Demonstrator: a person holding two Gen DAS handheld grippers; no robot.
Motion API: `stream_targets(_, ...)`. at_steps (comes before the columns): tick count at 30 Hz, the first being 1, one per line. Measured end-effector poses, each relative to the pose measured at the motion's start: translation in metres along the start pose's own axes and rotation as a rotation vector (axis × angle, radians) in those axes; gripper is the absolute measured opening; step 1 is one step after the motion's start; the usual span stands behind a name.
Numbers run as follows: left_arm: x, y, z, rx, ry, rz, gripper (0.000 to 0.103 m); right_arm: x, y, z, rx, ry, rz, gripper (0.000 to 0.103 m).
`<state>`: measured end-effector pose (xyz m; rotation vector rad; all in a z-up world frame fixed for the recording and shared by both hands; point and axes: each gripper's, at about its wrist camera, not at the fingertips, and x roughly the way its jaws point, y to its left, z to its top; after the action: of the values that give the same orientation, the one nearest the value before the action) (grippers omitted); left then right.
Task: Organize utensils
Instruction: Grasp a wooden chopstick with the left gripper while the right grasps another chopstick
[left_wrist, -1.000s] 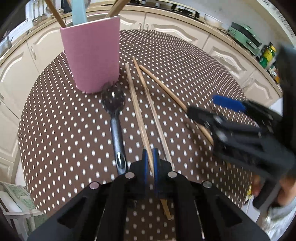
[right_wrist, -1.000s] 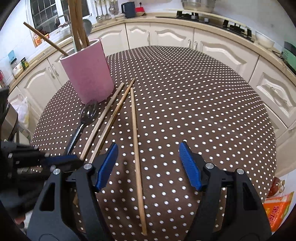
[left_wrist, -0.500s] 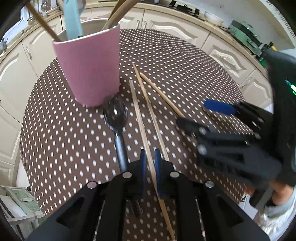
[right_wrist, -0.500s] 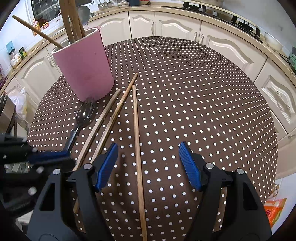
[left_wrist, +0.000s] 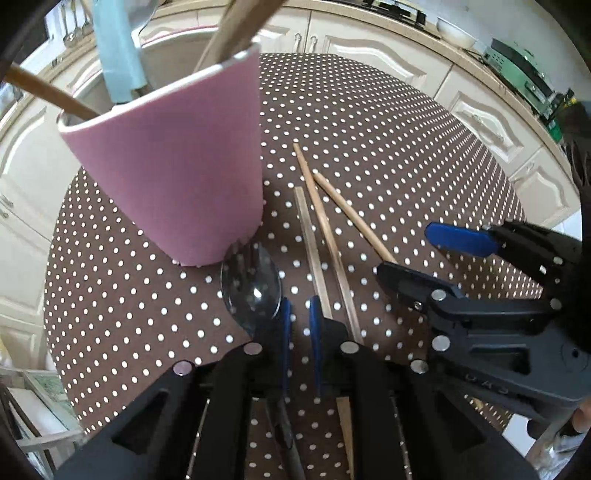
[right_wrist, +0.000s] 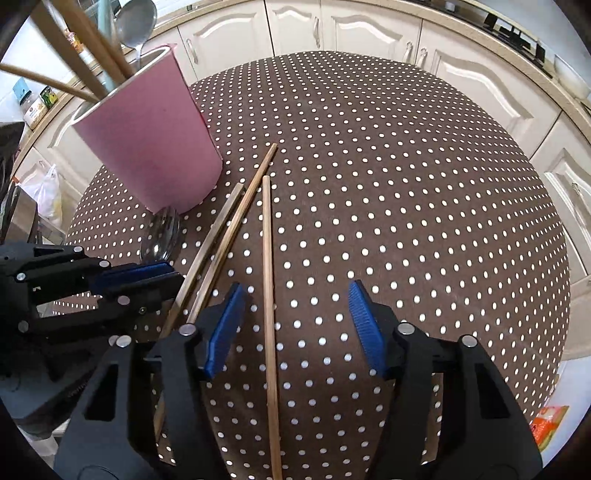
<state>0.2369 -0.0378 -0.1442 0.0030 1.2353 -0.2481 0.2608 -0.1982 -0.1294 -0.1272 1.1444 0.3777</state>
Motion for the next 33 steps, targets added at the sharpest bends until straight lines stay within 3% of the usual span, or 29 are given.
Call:
stream_targets(5,0.009,0.0,0.02,0.005,0.007,0.006,0.011,0.009,0.002,0.016,-0.04,0.066,-0.026,0.041)
stream_targets(8,0.011,0.0,0.025,-0.003,-0.028,0.017,0.01,0.014,0.001,0.024,-0.036,0.085,-0.035,0.033)
stream_targets(11,0.009,-0.008,0.011,-0.002,-0.039,0.031,0.01,0.017,0.002,0.029,-0.046,0.082,-0.047,0.027)
stream_targets(13,0.008,-0.01,0.008,-0.015,-0.039,0.017,0.01,0.015,0.003,0.026,-0.034,0.073,-0.038,0.017)
stream_targets(17,0.002,0.0,0.007,-0.115,-0.046,-0.108,0.011,0.012,-0.006,0.016,0.002,0.061,0.003,0.015)
stream_targets(22,-0.01,-0.005,0.004,-0.09,-0.075,-0.113,0.015,0.009,-0.01,0.012,0.007,0.059,0.009,0.015)
stream_targets(33,0.013,-0.016,0.006,-0.051,-0.024,-0.062,0.015,0.004,-0.01,0.004,0.012,0.055,0.02,0.015)
